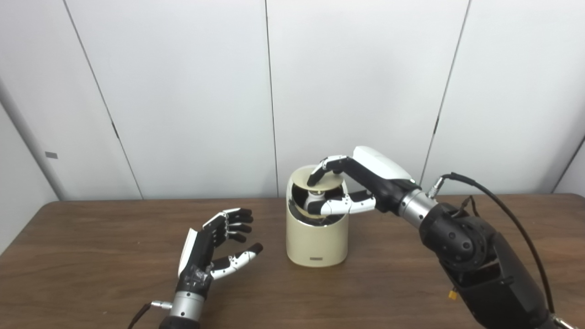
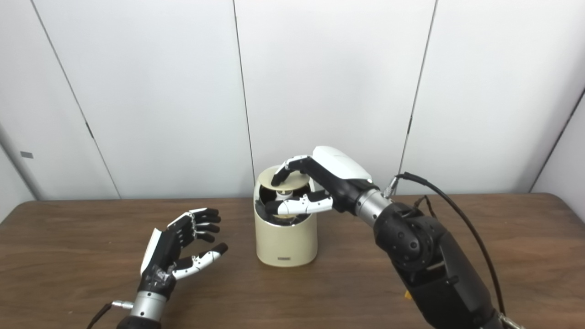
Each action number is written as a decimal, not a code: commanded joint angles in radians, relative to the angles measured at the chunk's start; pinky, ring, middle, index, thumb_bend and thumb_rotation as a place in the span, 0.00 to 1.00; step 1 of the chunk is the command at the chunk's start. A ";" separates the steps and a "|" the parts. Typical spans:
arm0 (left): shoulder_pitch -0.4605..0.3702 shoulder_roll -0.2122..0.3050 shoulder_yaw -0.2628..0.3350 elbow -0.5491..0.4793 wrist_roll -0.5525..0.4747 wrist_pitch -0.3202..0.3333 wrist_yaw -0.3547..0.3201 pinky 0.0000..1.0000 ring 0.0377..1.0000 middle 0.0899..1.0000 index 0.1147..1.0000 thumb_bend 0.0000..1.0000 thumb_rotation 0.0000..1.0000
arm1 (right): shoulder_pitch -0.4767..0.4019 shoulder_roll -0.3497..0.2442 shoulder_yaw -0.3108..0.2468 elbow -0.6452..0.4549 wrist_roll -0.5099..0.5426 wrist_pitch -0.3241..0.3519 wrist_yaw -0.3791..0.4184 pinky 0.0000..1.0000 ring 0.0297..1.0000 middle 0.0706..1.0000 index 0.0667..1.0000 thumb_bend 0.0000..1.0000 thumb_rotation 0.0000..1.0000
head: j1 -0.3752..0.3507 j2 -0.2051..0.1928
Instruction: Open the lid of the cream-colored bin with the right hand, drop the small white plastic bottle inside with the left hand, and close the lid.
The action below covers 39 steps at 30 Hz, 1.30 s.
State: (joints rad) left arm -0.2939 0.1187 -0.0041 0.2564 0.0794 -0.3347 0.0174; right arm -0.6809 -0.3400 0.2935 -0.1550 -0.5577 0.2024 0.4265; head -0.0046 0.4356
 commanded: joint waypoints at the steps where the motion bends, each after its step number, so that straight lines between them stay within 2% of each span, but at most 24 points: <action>1: -0.021 0.002 0.007 -0.044 -0.007 -0.013 -0.001 0.57 0.63 0.67 0.67 0.62 0.00 | -0.028 -0.021 -0.012 -0.021 -0.008 -0.019 -0.008 0.76 0.85 0.69 0.62 0.60 0.75 | 0.000 0.001; 11: -0.019 0.000 0.004 -0.061 0.000 0.002 -0.001 0.56 0.63 0.67 0.67 0.63 0.00 | -0.009 -0.035 0.008 -0.031 -0.026 -0.039 -0.001 0.80 0.84 0.67 0.62 0.65 0.81 | 0.004 0.015; 18: -0.019 -0.008 0.004 -0.070 -0.013 0.014 -0.006 0.56 0.63 0.66 0.66 0.63 0.00 | -0.003 -0.049 0.027 -0.037 -0.054 -0.072 0.000 0.96 0.84 0.64 0.62 0.64 0.81 | 0.008 0.023; 29: -0.015 -0.010 0.002 -0.086 -0.001 0.030 -0.002 0.57 0.63 0.66 0.67 0.63 0.00 | -0.003 -0.061 0.053 -0.035 -0.098 -0.127 0.015 0.94 0.85 0.64 0.63 0.66 0.80 | 0.015 0.034; 39: -0.018 -0.011 0.002 -0.085 0.004 0.026 0.001 0.56 0.62 0.66 0.66 0.62 0.00 | -0.015 -0.078 0.081 -0.033 -0.188 -0.173 0.043 0.93 0.85 0.64 0.63 0.71 0.82 | 0.019 0.041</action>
State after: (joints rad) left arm -0.2853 0.1078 -0.0048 0.2024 0.0815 -0.2886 0.0166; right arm -0.6529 -0.4009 0.3749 -0.1670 -0.7323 0.0413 0.4566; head 0.0138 0.4755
